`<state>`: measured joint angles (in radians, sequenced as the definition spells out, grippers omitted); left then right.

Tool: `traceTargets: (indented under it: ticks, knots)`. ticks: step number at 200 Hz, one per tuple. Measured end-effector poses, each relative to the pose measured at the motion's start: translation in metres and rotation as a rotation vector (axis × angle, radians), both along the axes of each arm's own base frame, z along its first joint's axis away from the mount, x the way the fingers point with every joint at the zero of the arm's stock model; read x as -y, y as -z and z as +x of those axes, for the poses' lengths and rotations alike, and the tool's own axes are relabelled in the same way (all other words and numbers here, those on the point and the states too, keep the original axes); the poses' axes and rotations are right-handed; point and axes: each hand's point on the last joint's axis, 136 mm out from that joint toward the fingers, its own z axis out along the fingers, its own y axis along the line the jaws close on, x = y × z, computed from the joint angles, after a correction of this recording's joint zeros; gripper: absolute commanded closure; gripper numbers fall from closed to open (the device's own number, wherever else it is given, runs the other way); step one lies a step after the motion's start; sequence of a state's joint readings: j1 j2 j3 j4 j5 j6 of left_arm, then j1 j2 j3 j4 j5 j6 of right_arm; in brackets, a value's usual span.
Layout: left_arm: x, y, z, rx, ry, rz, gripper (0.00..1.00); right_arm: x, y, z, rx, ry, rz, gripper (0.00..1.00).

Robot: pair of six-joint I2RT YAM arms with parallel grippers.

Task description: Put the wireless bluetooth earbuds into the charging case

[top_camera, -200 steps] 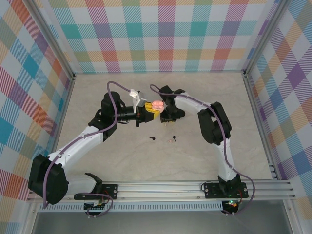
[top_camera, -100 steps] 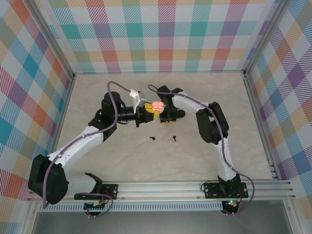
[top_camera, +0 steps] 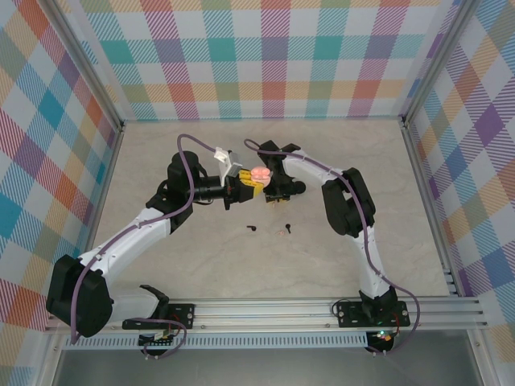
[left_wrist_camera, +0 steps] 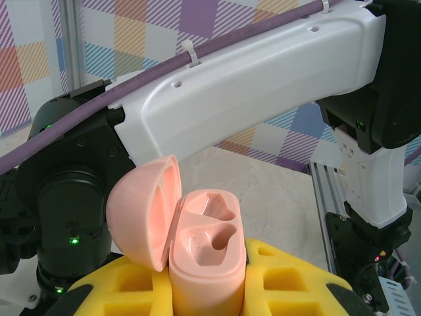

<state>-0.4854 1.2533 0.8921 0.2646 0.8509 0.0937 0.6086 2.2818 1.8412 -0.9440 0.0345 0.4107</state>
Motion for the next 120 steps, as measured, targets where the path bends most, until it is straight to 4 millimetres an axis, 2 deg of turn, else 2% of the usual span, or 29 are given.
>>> traceTargets:
  ticks: [71,120]
  knots:
    - [-0.001,0.001,0.003,-0.002,-0.020,0.005,0.91,0.001,-0.001,0.001,0.004,0.010,0.039,0.73]
    - [-0.006,0.005,0.012,-0.022,-0.069,0.007,0.91,0.014,-0.003,-0.002,-0.001,0.048,0.126,0.73]
